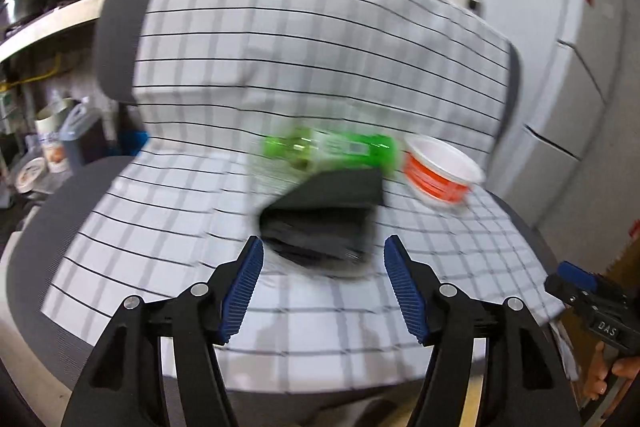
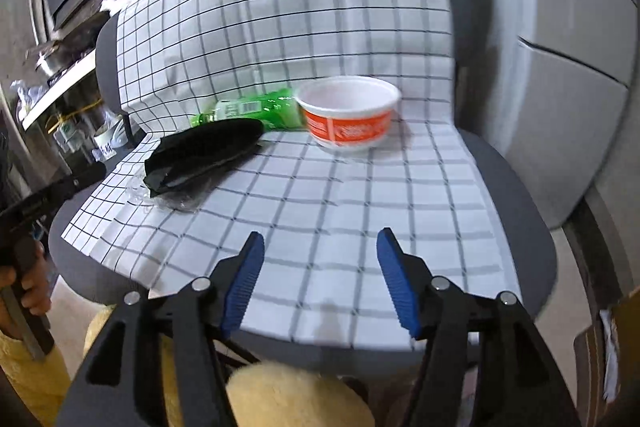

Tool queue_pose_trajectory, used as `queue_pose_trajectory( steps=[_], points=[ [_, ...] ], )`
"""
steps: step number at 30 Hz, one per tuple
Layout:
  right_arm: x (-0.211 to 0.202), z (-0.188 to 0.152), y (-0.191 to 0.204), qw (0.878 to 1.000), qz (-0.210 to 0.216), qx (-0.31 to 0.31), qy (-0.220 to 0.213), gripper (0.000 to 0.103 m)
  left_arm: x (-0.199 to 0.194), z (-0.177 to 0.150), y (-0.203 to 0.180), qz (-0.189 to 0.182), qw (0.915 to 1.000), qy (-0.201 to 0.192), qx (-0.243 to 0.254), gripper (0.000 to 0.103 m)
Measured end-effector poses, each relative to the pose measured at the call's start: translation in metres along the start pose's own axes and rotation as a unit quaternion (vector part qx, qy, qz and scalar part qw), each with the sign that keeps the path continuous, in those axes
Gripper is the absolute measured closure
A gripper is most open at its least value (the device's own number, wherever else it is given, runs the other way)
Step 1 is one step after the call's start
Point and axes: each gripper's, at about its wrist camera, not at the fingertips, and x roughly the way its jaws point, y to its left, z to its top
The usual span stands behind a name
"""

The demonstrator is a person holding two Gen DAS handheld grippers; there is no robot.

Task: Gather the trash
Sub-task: 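Return to the chair and grasp the black case with the right tool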

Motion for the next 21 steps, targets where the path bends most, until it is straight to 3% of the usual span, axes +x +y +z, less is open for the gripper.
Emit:
queue_pose_trajectory(
  steps=[8, 12, 15, 17, 19, 21],
  points=[
    [0.037, 0.053, 0.062, 0.997, 0.062, -0.035, -0.003, 0.046, 0.022, 0.013, 0.037, 0.045, 0.9985, 0.016, -0.028, 0.039],
    [0.068, 0.079, 0.103, 0.992, 0.116, -0.042, 0.009, 0.052, 0.030, 0.011, 0.047, 0.046, 0.9981, 0.028, -0.031, 0.039],
    [0.093, 0.088, 0.122, 0.992, 0.113, -0.045, 0.023, 0.052, 0.032, 0.009, 0.051, 0.043, 0.9980, 0.033, -0.032, 0.039],
    [0.112, 0.088, 0.124, 0.993, 0.112, -0.028, 0.039, 0.060, 0.033, 0.007, 0.051, 0.038, 0.9982, 0.036, -0.030, 0.039],
    [0.123, 0.086, 0.120, 0.991, 0.119, -0.010, 0.054, 0.086, 0.034, 0.006, 0.051, 0.037, 0.9982, 0.038, -0.027, 0.039],
    [0.127, 0.080, 0.110, 0.989, 0.131, 0.012, 0.064, 0.091, 0.033, 0.004, 0.050, 0.033, 0.9983, 0.040, -0.025, 0.039]
  ],
)
